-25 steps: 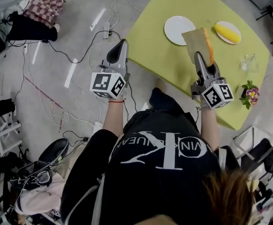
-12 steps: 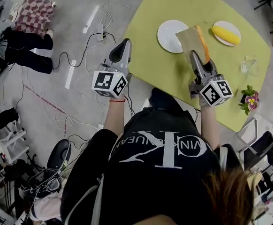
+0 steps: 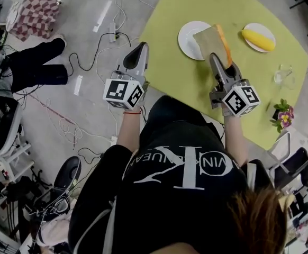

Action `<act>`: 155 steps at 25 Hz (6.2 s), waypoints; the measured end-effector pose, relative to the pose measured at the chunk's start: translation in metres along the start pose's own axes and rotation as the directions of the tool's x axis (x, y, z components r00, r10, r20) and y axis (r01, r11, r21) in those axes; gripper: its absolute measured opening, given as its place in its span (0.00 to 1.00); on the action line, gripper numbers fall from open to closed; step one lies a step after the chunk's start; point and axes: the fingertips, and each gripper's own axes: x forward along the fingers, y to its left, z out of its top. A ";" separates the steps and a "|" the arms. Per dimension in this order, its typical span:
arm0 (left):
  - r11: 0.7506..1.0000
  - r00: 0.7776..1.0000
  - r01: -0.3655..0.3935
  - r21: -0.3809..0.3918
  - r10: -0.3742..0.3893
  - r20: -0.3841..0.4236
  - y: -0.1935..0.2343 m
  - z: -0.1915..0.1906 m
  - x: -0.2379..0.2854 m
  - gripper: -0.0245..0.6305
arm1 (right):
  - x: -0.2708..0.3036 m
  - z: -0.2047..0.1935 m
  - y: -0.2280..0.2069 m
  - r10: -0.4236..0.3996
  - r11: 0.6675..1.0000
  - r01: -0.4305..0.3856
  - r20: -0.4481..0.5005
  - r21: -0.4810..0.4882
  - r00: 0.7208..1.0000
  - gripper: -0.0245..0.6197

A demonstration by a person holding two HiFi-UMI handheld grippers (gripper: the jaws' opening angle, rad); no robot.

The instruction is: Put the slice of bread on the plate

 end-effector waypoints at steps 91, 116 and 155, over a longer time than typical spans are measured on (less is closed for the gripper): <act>0.988 0.986 0.132 -0.080 -0.139 -0.087 0.018 -0.002 0.038 0.05 | 0.030 -0.086 0.016 -0.087 0.983 -0.039 -0.652 -0.177 0.753 0.59; 0.969 0.966 0.239 -0.055 -0.243 -0.087 -0.027 0.004 0.049 0.05 | -0.002 -0.071 0.013 -0.073 0.990 -0.008 -0.556 -0.142 0.828 0.29; 0.985 0.983 0.170 0.040 -0.172 0.058 -0.019 0.082 0.044 0.05 | -0.010 0.080 0.019 -0.139 0.917 0.135 0.017 -0.374 0.990 0.04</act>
